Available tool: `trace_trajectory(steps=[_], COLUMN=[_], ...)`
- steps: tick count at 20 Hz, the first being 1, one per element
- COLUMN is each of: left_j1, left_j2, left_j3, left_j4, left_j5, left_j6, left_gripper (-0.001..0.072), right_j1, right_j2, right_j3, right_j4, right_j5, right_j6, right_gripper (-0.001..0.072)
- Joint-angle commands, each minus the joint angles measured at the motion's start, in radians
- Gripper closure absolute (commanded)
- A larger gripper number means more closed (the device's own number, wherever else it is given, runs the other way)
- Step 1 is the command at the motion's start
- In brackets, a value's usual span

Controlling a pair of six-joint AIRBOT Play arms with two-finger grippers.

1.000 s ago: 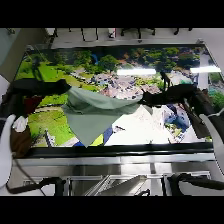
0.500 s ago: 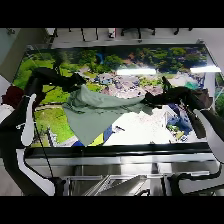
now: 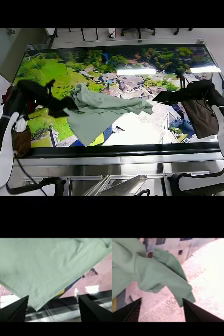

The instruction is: Fold the shirts.

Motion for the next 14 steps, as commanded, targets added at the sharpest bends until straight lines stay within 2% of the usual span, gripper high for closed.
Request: trace_trajectory(steps=[1,5,14], left_j1=[-0.069,-0.132,-0.208], left_j2=[0.193,0.253,0.119], left_j3=[-0.373,-0.566,-0.599], left_j4=[-0.002,-0.121,-0.144], left_j5=[-0.16,-0.355,-0.411], left_j6=[-0.037,-0.036,-0.036], left_gripper=[0.004,0.004,0.0041], right_j1=[-0.062,-0.054,-0.052], right_j2=[-0.017,-0.023,-0.023], right_j3=[0.007,0.007,0.007], right_j4=[-0.078,-0.082,-0.082], right_j5=[-0.035,-0.042,-0.042], right_j6=[-0.05,-0.05,-0.05], right_gripper=[0.009,0.009,0.009])
